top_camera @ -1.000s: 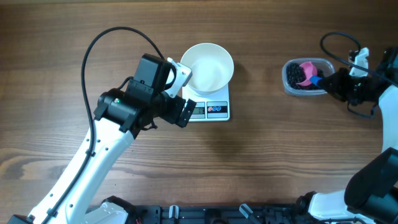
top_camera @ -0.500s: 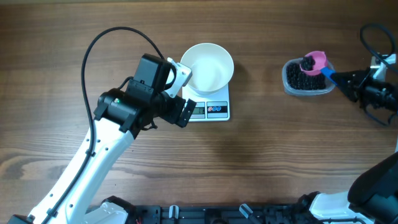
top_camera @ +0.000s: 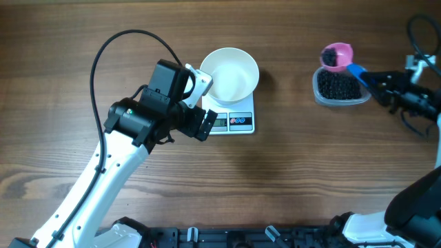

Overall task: Scoop item into bowl and weigh 150g on scale
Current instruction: 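Lift the filled scoop out of the tub with the right gripper, then move the scoop over the white bowl and tip beans into it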

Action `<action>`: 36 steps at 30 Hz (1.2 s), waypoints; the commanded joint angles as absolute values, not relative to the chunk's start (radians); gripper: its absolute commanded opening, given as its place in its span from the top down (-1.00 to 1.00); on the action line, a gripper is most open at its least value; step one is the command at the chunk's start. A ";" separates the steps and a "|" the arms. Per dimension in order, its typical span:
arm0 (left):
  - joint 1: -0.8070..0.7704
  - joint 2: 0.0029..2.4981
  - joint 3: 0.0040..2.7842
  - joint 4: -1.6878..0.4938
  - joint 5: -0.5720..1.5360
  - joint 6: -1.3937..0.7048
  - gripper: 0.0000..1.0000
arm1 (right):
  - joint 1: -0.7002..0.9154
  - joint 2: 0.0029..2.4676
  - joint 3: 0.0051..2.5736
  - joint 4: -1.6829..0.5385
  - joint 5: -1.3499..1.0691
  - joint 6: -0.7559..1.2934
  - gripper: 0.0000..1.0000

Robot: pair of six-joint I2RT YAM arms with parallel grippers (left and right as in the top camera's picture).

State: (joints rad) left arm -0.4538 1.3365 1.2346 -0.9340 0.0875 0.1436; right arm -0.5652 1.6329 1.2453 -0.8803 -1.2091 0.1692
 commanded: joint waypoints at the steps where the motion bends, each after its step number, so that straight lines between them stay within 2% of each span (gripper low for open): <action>1: -0.456 1.339 1.225 -0.928 0.103 0.134 -1.00 | -0.462 1.644 1.235 -0.858 -1.293 0.187 0.92; 7: -0.456 1.339 1.225 -0.928 0.103 0.134 -1.00 | -0.242 1.644 1.235 -0.705 -1.281 0.213 0.92; 10: -0.456 1.339 1.225 -0.928 0.103 0.134 -1.00 | -0.146 1.644 1.235 -0.589 -1.195 0.277 0.91; 16: -0.456 1.339 1.225 -0.928 0.103 0.133 -1.00 | 0.017 1.635 1.246 -0.511 -0.966 0.224 0.91; 26: -0.456 1.339 1.225 -0.932 0.103 0.133 -1.00 | 0.154 1.517 1.292 -0.513 -0.587 0.064 0.91; 36: -0.456 1.339 1.225 -0.932 0.103 0.133 -1.00 | 0.242 1.512 1.292 -0.492 -0.426 -0.139 0.91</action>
